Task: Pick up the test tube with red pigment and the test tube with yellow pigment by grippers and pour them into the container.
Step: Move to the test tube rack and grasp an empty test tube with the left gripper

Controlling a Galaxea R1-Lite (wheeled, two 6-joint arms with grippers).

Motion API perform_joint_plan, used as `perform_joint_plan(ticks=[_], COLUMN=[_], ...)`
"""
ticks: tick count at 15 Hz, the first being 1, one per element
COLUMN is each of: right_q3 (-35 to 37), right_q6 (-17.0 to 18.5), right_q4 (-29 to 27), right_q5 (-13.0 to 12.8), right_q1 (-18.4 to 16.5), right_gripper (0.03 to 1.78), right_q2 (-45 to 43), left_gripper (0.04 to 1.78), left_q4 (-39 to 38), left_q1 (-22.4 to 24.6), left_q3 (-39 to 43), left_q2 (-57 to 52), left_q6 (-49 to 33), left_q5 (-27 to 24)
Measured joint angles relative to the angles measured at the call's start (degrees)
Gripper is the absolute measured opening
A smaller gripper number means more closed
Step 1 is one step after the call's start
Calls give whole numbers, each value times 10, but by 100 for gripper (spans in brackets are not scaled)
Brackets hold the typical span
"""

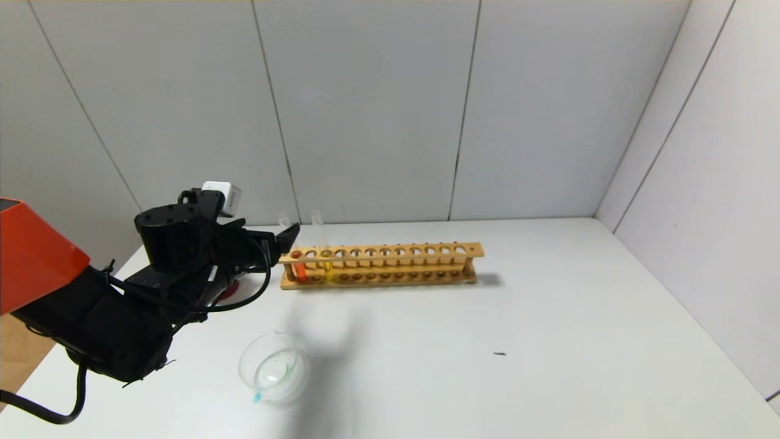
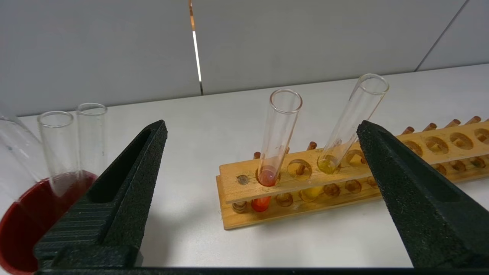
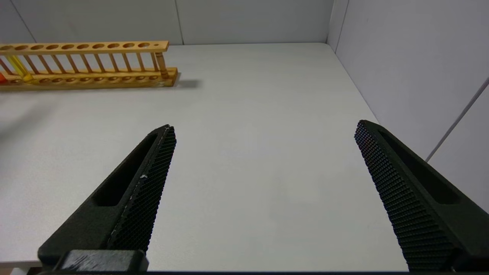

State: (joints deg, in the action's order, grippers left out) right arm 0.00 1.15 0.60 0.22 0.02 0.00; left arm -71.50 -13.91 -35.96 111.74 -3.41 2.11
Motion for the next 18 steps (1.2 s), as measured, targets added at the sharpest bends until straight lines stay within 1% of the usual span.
perform_joint_plan(ticks=[9,18], right_q3=[0,0], right_q6=[0,0], right_q4=[0,0], right_q5=[0,0], right_q1=[0,0], right_gripper=[171,171], right_q2=[0,0], left_gripper=[175,175], left_q4=[-19,-15], left_q1=[-2,-2], left_q3=[-36,-70], left_q2=[74,100], left_q6=[9,14], left_q5=[10,10])
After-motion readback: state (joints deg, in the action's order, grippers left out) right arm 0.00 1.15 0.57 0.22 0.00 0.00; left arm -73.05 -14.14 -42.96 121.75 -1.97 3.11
